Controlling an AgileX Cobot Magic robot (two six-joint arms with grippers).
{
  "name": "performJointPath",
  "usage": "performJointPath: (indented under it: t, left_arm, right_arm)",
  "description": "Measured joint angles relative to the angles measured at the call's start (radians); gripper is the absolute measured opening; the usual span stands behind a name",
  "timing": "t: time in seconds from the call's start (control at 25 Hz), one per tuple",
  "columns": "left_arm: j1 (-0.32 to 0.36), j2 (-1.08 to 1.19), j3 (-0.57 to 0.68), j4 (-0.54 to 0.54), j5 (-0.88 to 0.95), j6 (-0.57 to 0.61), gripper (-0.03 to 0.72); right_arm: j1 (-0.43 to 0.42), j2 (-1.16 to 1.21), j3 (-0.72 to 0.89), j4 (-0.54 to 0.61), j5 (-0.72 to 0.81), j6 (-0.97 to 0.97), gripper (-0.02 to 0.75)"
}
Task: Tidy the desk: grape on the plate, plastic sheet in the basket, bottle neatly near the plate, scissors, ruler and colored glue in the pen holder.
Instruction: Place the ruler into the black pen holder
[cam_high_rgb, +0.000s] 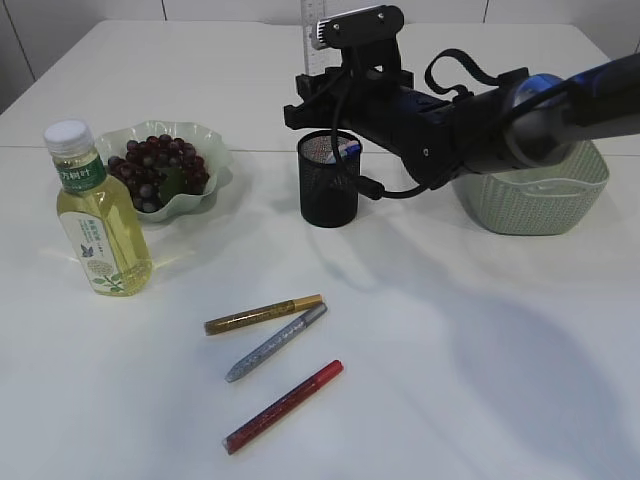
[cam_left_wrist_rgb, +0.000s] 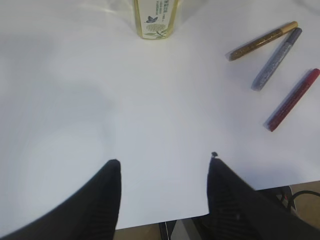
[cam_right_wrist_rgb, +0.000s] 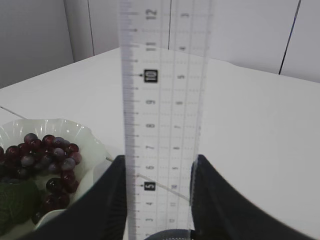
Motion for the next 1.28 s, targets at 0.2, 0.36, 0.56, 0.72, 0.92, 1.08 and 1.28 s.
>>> performJointPath:
  t: [0.2,0.36,0.56,0.72,0.92,1.08,1.28]
  left_arm:
    - [0.0,0.0,0.0,0.0,0.0,0.0,0.411]
    - [0.0,0.0,0.0,0.002,0.0,0.0,0.411]
    - [0.0,0.0,0.0,0.008,0.0,0.0,0.412]
    - [0.0,0.011,0.0,0.011,0.0,0.0,0.412]
    - [0.0,0.023,0.0,0.011,-0.002,0.0,0.412]
    - [0.0,0.023,0.0,0.011,-0.002,0.0,0.411]
    - [0.0,0.023,0.0,0.011,-0.002,0.0,0.412]
  right_arm:
    - [0.0,0.046,-0.056,0.0,0.022,-0.001,0.299]
    - [-0.002,0.073,-0.078,0.005,0.048,-0.001,0.299]
    - [-0.015,0.077,-0.081,0.007,0.052,-0.001,0.299]
    - [-0.019,0.079,-0.081,0.007,0.056,-0.001,0.299]
    - [-0.019,0.079,-0.081,0.007,0.058,-0.009,0.299]
    - [-0.019,0.079,-0.081,0.007,0.058,-0.017,0.299]
    - [-0.024,0.088,-0.088,0.007,0.058,-0.02,0.299]
